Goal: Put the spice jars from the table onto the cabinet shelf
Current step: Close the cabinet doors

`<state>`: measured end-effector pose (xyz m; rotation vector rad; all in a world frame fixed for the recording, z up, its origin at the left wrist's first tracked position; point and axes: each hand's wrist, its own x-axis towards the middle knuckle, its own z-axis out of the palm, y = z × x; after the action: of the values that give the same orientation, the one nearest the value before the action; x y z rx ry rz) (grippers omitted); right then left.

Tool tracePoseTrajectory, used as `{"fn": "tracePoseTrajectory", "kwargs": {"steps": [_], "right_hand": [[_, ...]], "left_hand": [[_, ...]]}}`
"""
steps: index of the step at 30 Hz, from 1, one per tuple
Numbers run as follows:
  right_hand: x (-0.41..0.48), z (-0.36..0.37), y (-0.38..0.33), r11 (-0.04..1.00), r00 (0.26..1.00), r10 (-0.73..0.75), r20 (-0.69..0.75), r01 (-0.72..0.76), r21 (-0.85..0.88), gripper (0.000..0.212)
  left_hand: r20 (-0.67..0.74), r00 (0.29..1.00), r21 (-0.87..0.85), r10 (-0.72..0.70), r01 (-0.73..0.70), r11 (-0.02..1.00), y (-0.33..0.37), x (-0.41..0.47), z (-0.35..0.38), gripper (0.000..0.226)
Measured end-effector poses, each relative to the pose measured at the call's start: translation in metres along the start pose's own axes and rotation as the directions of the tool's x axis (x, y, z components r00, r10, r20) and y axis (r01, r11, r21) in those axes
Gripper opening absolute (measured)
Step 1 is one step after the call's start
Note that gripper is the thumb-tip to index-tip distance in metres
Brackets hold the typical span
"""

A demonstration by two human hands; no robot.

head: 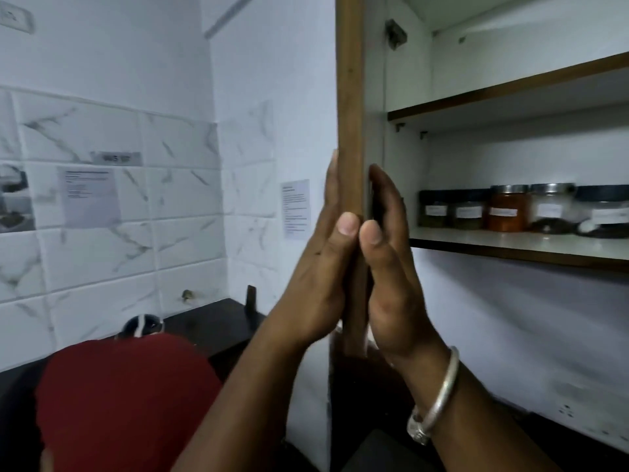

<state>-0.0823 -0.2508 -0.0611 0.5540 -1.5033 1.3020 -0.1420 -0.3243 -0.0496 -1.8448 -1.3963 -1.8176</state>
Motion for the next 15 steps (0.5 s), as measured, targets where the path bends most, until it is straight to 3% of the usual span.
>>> {"fn": "tracePoseTrajectory", "kwargs": {"steps": [3, 6, 10, 12, 15], "right_hand": [[-0.004, -0.038, -0.022, 0.999, 1.0, 0.008, 0.03, -0.009, 0.042, 0.081], [-0.004, -0.087, -0.047, 0.989, 0.993, 0.11, 0.03, -0.113, 0.1, 0.091], [-0.006, -0.158, -0.083, 0.987, 0.987, 0.159, -0.022, -0.159, 0.023, 0.06], [-0.003, -0.187, -0.098, 0.984, 0.978, 0.173, -0.115, -0.177, -0.023, 0.05], [0.0, -0.231, -0.115, 0.955, 0.948, 0.119, -0.297, -0.191, -0.227, 0.04]], "left_hand": [[0.019, 0.99, 0.012, 0.141, -0.142, 0.99, -0.001, 0.015, 0.049, 0.065], [0.019, 0.97, 0.053, 0.243, -0.243, 0.969, -0.004, 0.031, 0.097, 0.068], [0.044, 0.952, 0.169, 0.304, -0.307, 0.937, -0.019, 0.06, 0.161, 0.072], [0.041, 0.944, 0.276, 0.327, -0.325, 0.905, -0.026, 0.072, 0.19, 0.072], [0.04, 0.946, 0.426, 0.321, -0.306, 0.851, -0.035, 0.087, 0.235, 0.071]]}}
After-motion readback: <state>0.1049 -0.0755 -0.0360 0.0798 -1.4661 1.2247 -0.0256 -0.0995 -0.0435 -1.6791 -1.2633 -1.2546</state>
